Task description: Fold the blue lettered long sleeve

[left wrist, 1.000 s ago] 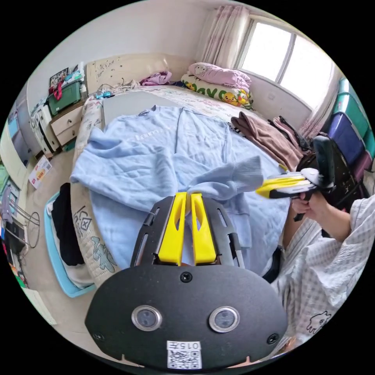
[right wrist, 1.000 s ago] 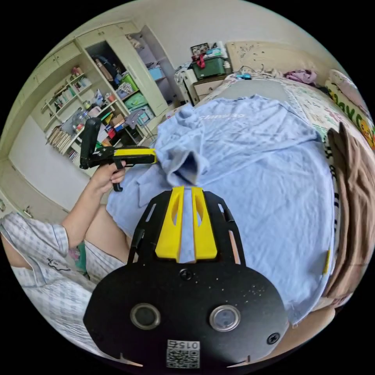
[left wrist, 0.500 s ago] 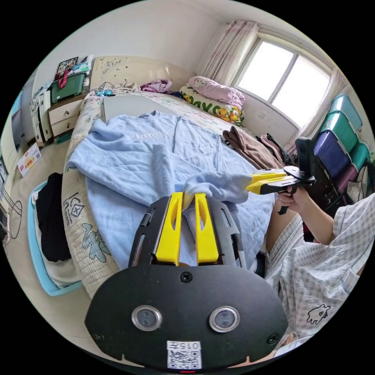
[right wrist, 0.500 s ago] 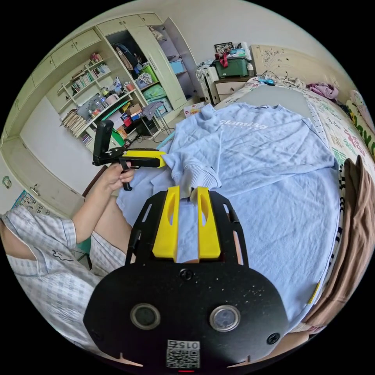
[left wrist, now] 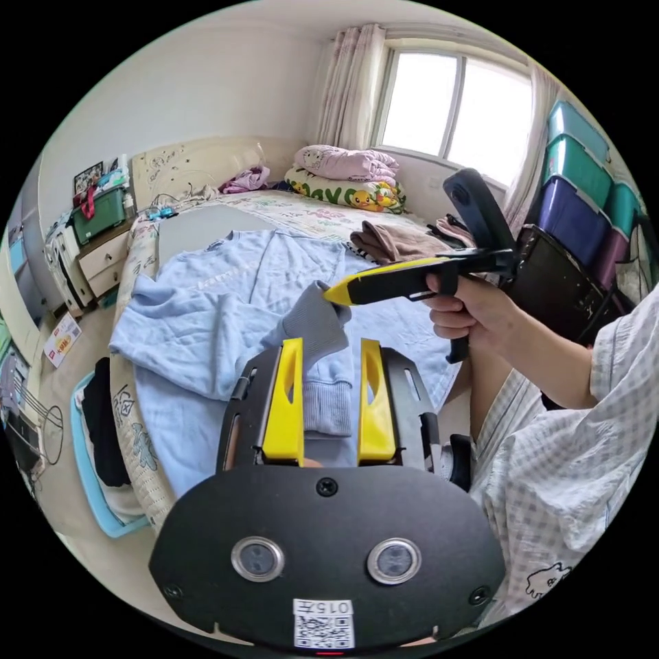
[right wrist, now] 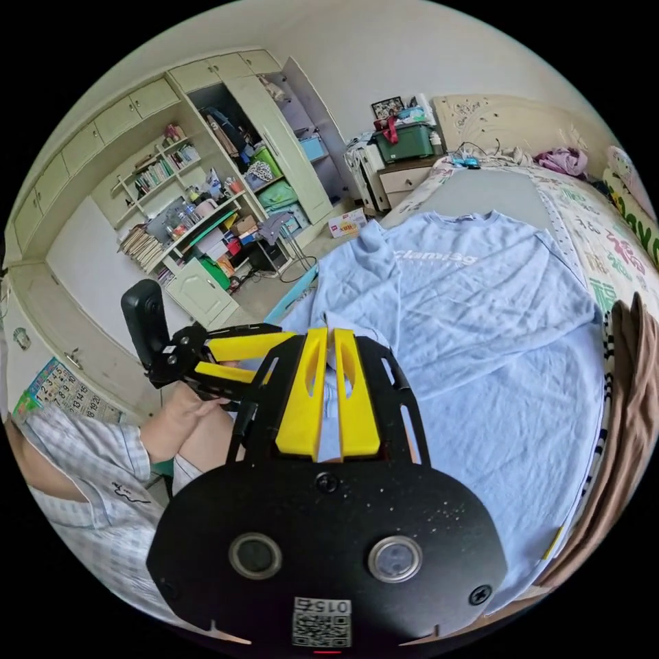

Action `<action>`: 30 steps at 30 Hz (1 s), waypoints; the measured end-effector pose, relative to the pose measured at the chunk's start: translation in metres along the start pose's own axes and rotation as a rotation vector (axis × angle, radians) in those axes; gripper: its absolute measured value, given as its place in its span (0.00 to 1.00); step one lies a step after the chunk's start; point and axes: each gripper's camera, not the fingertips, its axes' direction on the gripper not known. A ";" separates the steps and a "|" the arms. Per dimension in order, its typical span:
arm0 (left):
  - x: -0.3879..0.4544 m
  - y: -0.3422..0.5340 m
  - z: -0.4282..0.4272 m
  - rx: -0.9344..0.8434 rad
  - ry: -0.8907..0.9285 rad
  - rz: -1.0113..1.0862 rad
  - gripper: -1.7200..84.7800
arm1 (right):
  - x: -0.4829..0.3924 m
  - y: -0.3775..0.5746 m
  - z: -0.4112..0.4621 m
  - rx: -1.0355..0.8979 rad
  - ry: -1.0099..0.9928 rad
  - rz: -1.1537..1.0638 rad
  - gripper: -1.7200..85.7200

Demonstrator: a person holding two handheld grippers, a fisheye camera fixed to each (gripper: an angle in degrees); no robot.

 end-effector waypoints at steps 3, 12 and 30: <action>-0.010 -0.004 0.009 -0.012 0.024 -0.042 0.16 | -0.011 0.001 0.008 -0.007 0.026 -0.031 0.03; -0.040 0.003 0.010 -0.013 0.082 -0.101 0.05 | -0.028 0.042 0.019 -0.107 0.077 -0.138 0.09; -0.046 0.019 0.005 -0.140 0.245 0.125 0.03 | -0.082 0.112 0.056 -0.265 0.364 -0.094 0.11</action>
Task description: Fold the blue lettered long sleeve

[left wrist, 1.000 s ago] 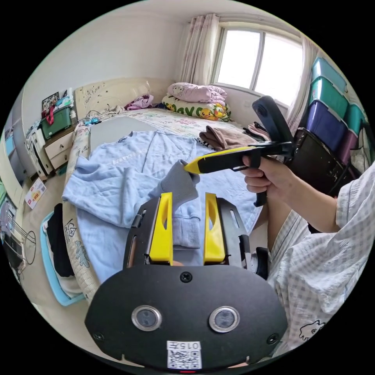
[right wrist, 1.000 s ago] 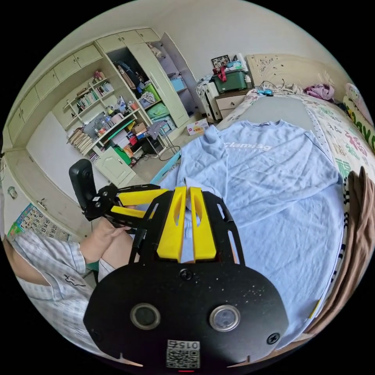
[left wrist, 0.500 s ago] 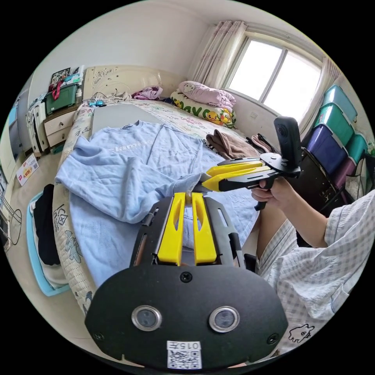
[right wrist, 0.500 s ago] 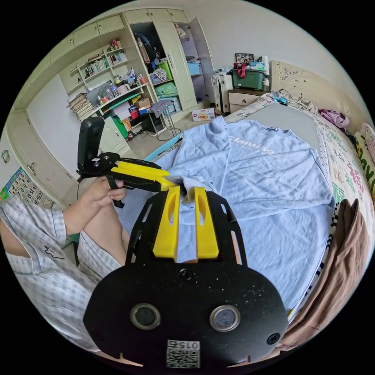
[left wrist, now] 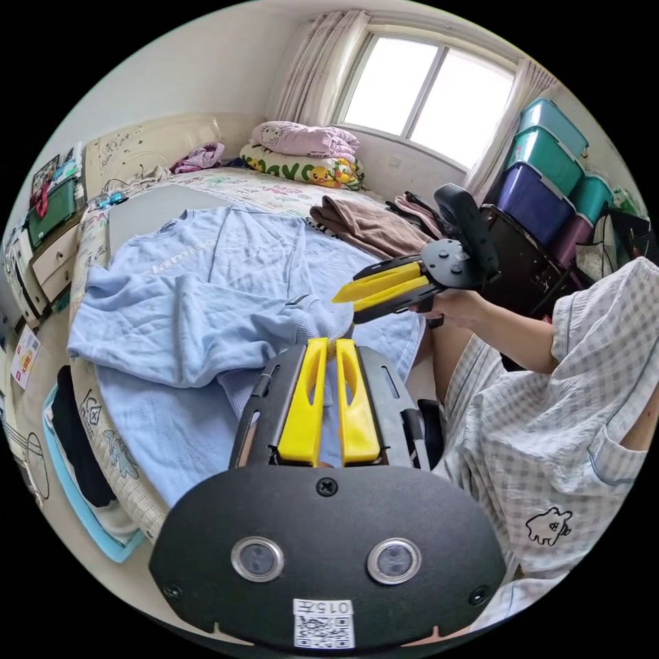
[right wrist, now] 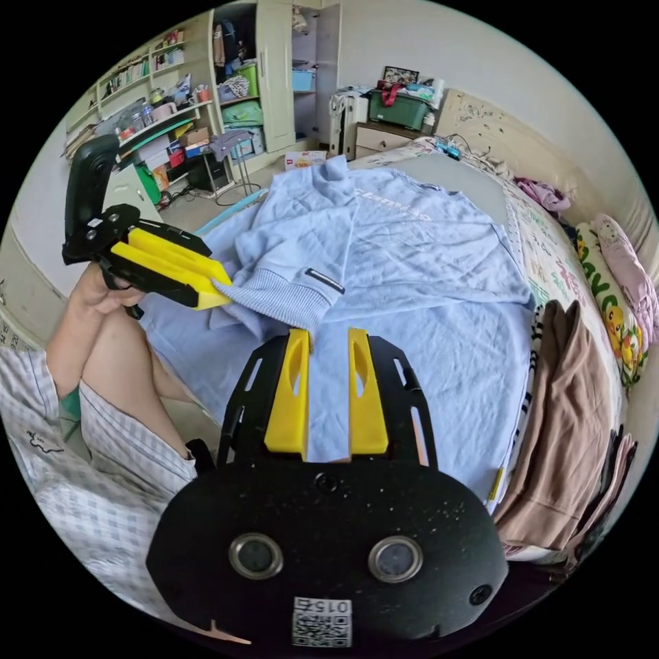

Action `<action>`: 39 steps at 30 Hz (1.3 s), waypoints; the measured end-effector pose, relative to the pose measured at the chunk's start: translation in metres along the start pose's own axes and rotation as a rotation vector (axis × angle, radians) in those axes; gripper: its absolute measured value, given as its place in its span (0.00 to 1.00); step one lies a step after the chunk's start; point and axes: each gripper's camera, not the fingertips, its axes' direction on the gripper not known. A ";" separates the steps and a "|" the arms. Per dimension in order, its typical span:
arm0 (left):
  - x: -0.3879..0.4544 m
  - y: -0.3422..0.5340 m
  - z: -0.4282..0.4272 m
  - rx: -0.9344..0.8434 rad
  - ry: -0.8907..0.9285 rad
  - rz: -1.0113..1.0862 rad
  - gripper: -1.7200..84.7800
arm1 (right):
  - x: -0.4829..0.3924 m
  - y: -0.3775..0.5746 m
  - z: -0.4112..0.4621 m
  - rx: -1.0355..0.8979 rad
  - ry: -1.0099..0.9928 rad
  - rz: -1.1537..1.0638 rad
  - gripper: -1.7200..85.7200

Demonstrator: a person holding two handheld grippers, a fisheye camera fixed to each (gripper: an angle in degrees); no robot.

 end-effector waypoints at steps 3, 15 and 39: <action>-0.005 0.002 0.006 -0.047 0.026 0.035 0.03 | -0.011 0.005 0.002 -0.008 -0.065 -0.032 0.07; -0.132 0.063 -0.089 0.257 0.080 -0.222 0.09 | 0.023 0.017 -0.095 0.114 -0.031 0.070 0.02; -0.454 0.227 -0.104 0.697 0.308 -1.099 0.11 | 0.030 -0.014 -0.198 -0.012 -0.038 0.237 0.02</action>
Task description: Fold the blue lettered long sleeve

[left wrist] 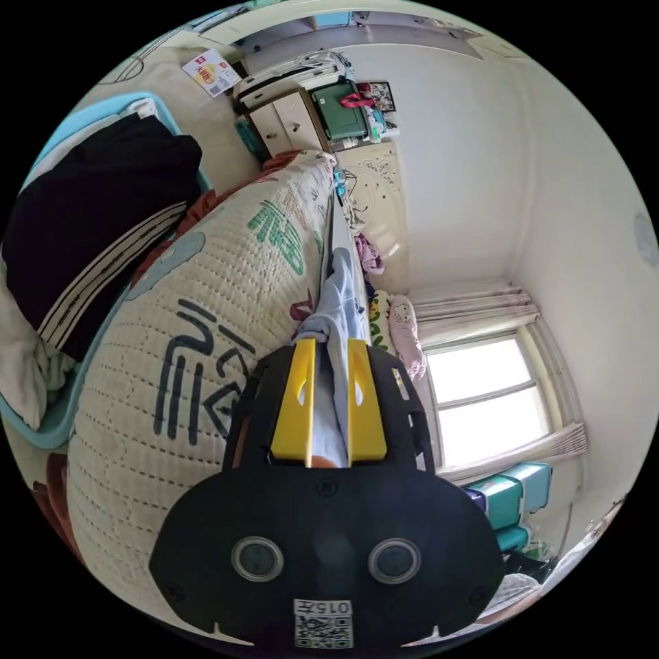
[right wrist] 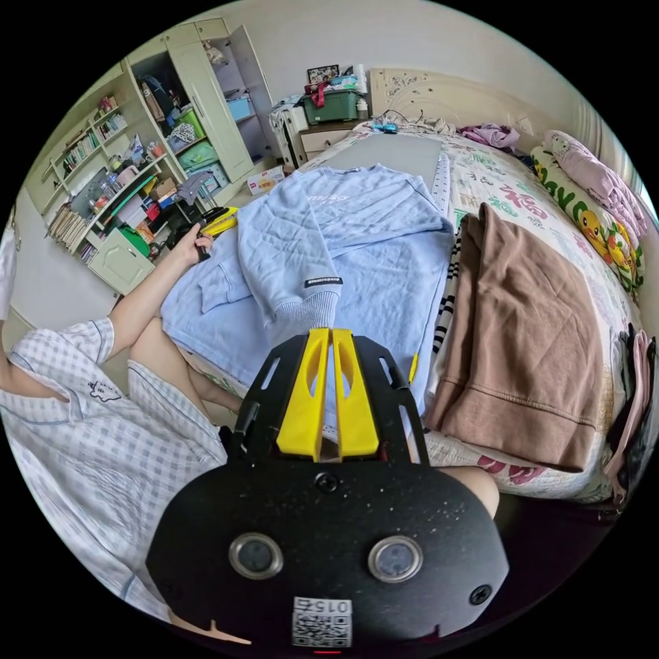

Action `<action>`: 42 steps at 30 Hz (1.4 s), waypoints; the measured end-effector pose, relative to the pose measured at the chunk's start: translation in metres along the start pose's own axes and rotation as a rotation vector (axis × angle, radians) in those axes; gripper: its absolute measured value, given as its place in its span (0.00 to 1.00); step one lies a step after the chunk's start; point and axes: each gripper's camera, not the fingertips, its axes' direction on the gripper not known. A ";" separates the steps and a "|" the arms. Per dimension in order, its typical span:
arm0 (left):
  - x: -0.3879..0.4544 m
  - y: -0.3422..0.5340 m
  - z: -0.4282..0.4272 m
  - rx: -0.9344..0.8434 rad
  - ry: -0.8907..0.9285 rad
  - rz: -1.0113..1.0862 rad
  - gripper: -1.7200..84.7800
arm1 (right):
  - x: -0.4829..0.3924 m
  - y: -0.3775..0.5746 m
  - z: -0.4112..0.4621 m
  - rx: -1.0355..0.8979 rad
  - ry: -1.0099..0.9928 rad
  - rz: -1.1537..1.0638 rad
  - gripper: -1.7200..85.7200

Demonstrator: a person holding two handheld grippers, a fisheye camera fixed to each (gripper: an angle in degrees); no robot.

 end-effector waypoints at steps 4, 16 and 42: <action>-0.006 -0.005 -0.012 0.008 -0.055 0.022 0.07 | -0.009 -0.013 -0.004 -0.060 0.054 -0.004 0.02; -0.023 0.001 -0.038 0.023 -0.025 -0.002 0.07 | 0.062 -0.084 -0.101 0.129 -0.059 0.250 0.08; 0.002 0.015 -0.008 -0.057 -0.115 0.154 0.07 | -0.113 -0.567 0.163 -0.191 -0.138 -0.074 0.07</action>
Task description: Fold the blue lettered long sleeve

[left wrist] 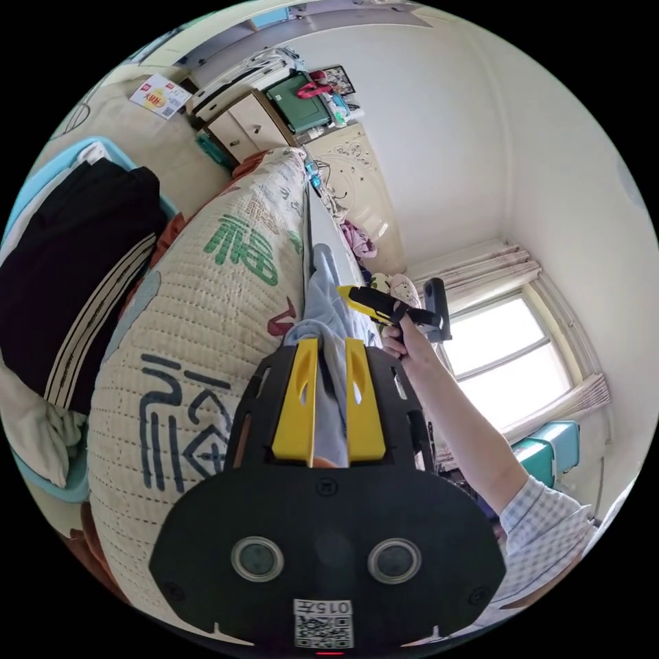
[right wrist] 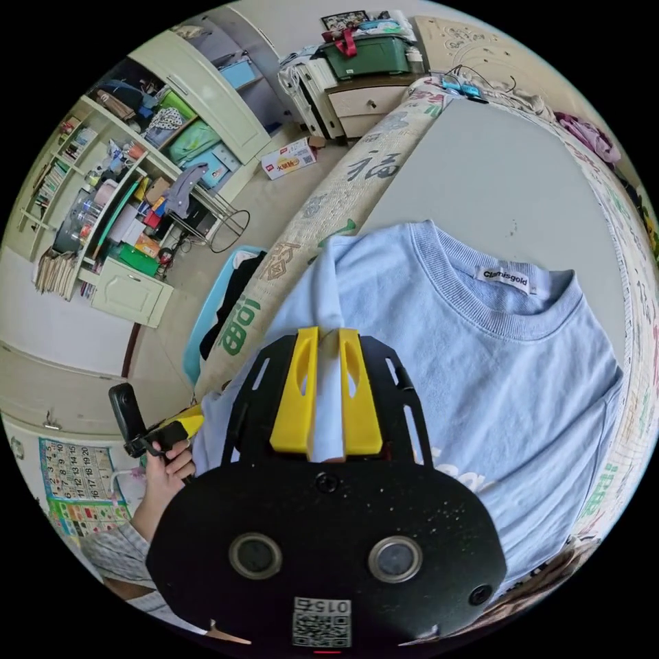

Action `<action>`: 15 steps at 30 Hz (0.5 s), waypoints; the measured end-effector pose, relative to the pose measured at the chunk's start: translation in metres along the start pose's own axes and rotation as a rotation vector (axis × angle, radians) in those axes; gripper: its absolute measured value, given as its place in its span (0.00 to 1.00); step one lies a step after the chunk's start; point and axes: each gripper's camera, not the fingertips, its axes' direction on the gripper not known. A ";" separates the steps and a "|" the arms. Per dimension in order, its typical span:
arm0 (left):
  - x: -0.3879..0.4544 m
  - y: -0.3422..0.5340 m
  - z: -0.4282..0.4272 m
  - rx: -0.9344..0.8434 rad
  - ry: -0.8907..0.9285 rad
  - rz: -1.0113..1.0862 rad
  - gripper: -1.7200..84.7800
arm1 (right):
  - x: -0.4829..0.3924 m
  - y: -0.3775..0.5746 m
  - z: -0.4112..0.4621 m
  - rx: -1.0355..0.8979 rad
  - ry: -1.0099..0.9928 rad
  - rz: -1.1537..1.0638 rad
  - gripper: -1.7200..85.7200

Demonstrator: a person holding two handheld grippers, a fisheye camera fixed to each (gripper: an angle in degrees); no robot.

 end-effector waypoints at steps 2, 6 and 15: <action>-0.007 0.002 -0.002 0.018 0.017 -0.039 0.04 | -0.008 -0.006 -0.003 0.004 0.038 -0.022 0.06; -0.007 0.013 -0.015 0.106 -0.038 -0.090 0.02 | -0.024 -0.017 -0.011 0.044 0.063 -0.054 0.04; -0.007 0.020 -0.003 0.120 -0.103 -0.155 0.01 | -0.044 -0.043 0.013 0.029 0.137 -0.064 0.10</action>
